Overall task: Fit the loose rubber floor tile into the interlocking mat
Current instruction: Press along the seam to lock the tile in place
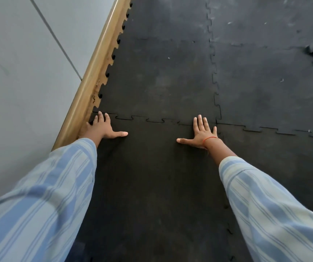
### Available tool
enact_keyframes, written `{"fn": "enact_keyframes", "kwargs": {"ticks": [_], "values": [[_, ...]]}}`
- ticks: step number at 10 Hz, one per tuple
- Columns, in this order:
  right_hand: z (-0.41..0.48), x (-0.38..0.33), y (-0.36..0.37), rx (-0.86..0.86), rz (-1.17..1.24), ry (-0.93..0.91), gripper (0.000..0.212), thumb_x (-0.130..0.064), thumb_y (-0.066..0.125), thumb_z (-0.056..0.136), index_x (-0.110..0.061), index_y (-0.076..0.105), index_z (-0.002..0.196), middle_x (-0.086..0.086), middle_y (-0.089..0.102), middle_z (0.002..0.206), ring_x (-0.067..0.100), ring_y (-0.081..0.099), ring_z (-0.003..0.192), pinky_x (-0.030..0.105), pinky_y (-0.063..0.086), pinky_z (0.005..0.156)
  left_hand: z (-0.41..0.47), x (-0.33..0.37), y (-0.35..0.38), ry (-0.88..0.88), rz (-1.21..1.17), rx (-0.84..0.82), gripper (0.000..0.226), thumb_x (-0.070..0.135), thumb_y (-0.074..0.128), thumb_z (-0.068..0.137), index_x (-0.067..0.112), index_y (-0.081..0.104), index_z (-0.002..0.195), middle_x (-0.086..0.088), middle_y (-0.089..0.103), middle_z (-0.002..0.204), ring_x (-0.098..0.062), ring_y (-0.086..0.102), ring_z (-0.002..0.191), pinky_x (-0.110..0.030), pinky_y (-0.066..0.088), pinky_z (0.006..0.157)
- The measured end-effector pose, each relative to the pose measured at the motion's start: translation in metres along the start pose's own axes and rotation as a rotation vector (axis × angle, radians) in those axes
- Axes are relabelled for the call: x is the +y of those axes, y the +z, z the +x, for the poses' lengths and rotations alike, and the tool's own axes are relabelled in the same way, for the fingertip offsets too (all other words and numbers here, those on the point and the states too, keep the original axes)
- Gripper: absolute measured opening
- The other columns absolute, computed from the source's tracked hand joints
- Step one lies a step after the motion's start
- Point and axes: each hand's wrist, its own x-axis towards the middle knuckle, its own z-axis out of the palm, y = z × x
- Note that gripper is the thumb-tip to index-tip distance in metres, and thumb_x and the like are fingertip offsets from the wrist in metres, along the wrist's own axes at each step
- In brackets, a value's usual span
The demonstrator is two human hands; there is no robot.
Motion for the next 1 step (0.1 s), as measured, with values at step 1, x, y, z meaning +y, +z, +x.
{"fn": "enact_keyframes", "kwargs": {"ticks": [1], "values": [[-0.0124,-0.0064,-0.034,-0.123,0.043,-0.011,0.112,-0.067,0.057,0.079,-0.018,-0.013,0.152,0.004,-0.006,0.163,0.027,0.001,0.15,0.05,0.012,0.12,-0.0161,0.0219,-0.0295,0.039,-0.018,-0.151,0.099,0.068,0.054,0.082,0.009,0.017,0.153,-0.014,0.015,0.16,-0.034,0.024,0.144,-0.05,0.027,0.114]]}}
